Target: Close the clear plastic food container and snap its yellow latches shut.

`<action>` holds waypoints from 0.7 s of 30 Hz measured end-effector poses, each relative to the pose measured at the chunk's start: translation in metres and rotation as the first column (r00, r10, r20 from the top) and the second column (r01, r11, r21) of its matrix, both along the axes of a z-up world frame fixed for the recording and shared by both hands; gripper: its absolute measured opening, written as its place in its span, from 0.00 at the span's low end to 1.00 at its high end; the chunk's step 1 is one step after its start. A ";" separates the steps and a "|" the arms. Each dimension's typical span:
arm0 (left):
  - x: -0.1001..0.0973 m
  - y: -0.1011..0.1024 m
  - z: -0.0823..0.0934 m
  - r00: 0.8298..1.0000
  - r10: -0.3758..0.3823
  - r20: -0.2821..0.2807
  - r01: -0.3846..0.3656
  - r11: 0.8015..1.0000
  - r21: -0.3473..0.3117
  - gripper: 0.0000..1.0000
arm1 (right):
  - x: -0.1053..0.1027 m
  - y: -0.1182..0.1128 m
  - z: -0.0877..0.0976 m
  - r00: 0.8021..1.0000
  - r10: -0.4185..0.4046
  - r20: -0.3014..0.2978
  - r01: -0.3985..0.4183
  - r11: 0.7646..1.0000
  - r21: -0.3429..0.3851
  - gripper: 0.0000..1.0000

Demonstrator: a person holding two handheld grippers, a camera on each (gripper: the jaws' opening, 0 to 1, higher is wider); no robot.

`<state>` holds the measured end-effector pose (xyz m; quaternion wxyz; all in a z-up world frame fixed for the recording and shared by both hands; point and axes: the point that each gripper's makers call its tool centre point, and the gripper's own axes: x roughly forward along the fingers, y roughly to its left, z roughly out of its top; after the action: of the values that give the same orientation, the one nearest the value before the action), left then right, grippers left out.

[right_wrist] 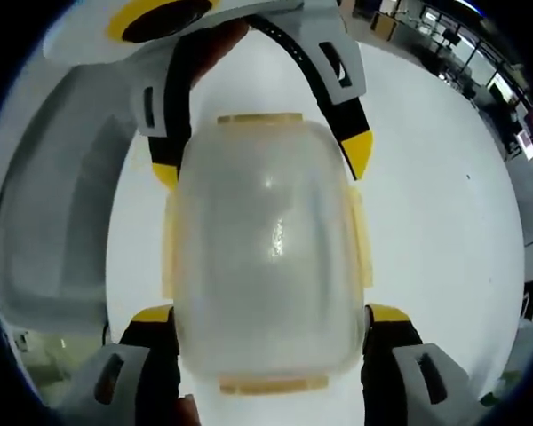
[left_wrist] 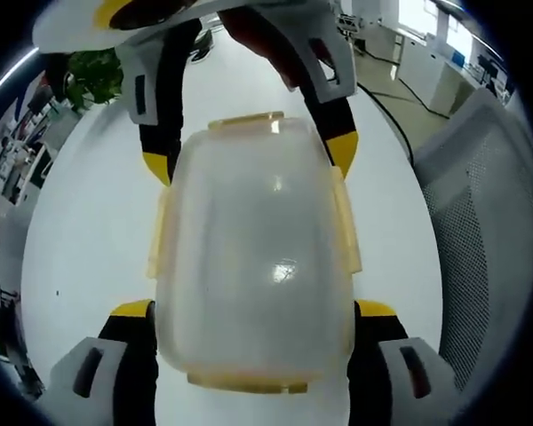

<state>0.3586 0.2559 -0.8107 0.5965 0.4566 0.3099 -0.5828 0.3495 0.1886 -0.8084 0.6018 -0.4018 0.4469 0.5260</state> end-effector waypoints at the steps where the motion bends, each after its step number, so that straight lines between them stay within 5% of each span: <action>1: 0.000 0.000 0.000 1.000 -0.001 0.001 0.001 1.000 0.000 0.89 | 0.000 0.000 0.000 1.000 0.000 0.000 0.000 1.000 -0.004 0.85; 21: 0.001 0.041 -0.001 1.000 0.000 0.011 0.000 1.000 -0.001 0.90 | 0.003 0.040 -0.001 1.000 0.008 -0.006 -0.008 1.000 -0.016 0.86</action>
<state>0.3600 0.2974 -0.8116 0.5983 0.4595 0.3062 -0.5806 0.3522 0.2285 -0.8098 0.5951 -0.4068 0.4512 0.5261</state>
